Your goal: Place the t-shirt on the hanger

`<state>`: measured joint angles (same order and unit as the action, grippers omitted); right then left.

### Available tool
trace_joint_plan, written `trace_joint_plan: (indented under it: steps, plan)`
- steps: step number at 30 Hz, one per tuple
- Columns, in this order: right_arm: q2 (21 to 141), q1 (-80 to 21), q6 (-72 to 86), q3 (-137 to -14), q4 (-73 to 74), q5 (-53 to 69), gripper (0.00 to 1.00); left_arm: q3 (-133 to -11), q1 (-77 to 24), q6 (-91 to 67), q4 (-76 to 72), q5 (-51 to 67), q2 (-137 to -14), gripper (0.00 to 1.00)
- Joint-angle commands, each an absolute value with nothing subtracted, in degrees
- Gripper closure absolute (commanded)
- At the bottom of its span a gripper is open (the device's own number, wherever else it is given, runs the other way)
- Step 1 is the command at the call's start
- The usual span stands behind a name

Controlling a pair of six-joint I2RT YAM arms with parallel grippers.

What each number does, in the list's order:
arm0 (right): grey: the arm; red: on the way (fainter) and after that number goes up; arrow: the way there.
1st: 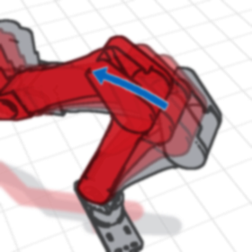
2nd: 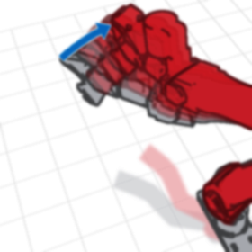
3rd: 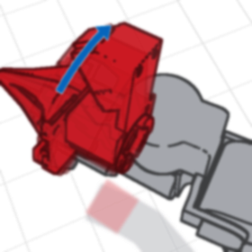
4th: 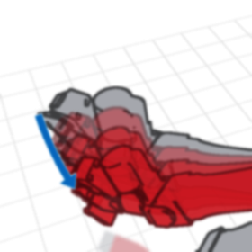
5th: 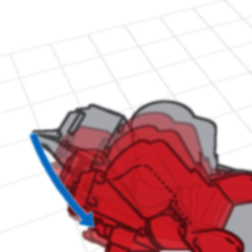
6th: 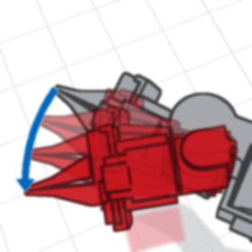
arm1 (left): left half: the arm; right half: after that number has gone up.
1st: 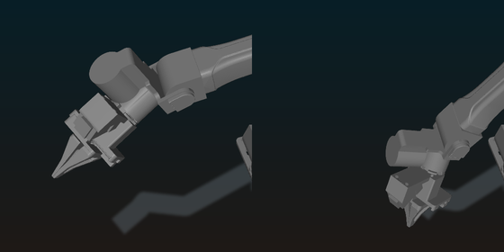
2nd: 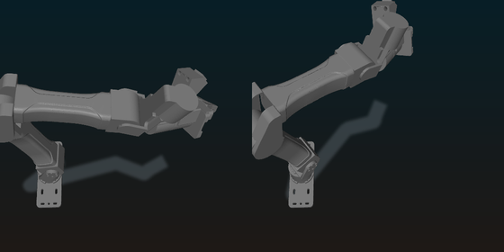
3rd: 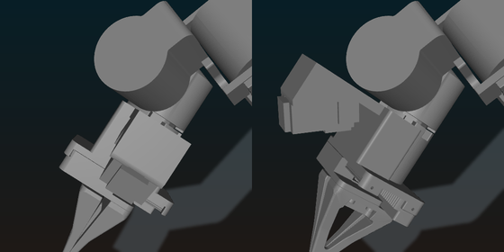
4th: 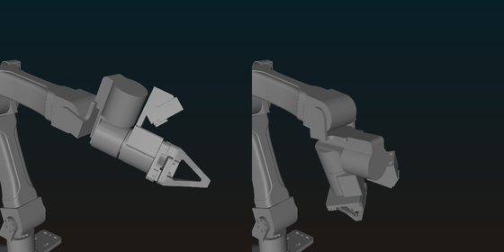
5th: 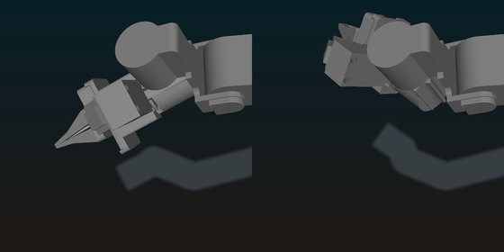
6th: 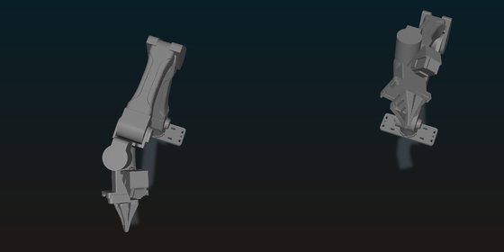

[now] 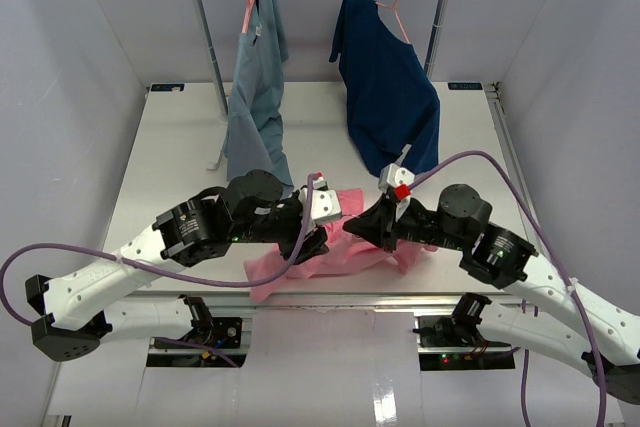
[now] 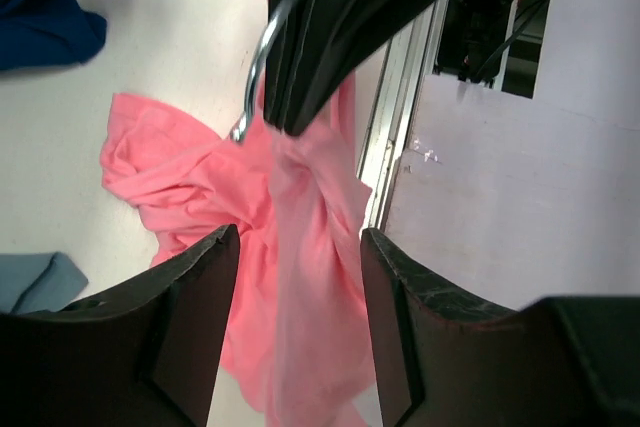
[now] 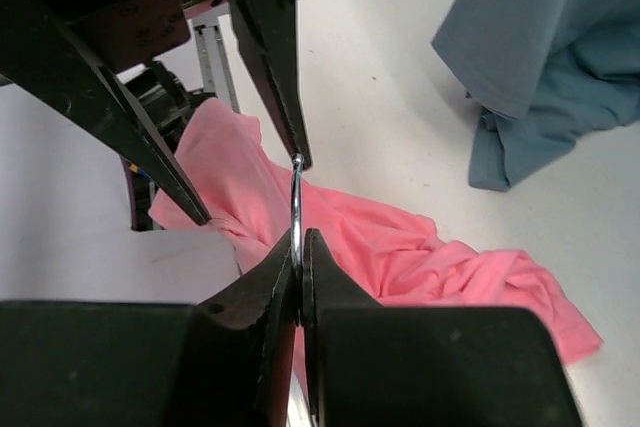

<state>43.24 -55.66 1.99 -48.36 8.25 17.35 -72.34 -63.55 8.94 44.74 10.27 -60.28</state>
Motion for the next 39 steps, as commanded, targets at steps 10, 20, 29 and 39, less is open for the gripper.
trace_joint_plan:
  steps: [10,20,29,39]
  plan:
    - [39.6,-55.8,0.3,-56.7,15.3,-4.5,0.92,-77.1,-63.6,5.8,52.5,-11.5,-59.1,0.4]
    - [38.0,-55.9,0.5,-60.8,17.3,-4.3,0.92,-73.8,-63.6,0.8,53.8,-20.0,-53.5,0.4]
    - [36.0,-55.8,1.2,-62.1,18.4,-2.8,0.92,-68.5,-63.6,-1.6,51.6,-21.5,-51.9,0.44]
    - [34.0,-55.8,0.6,-60.2,21.5,-4.5,0.92,-69.1,-63.6,-1.5,48.6,-23.4,-50.8,1.0]
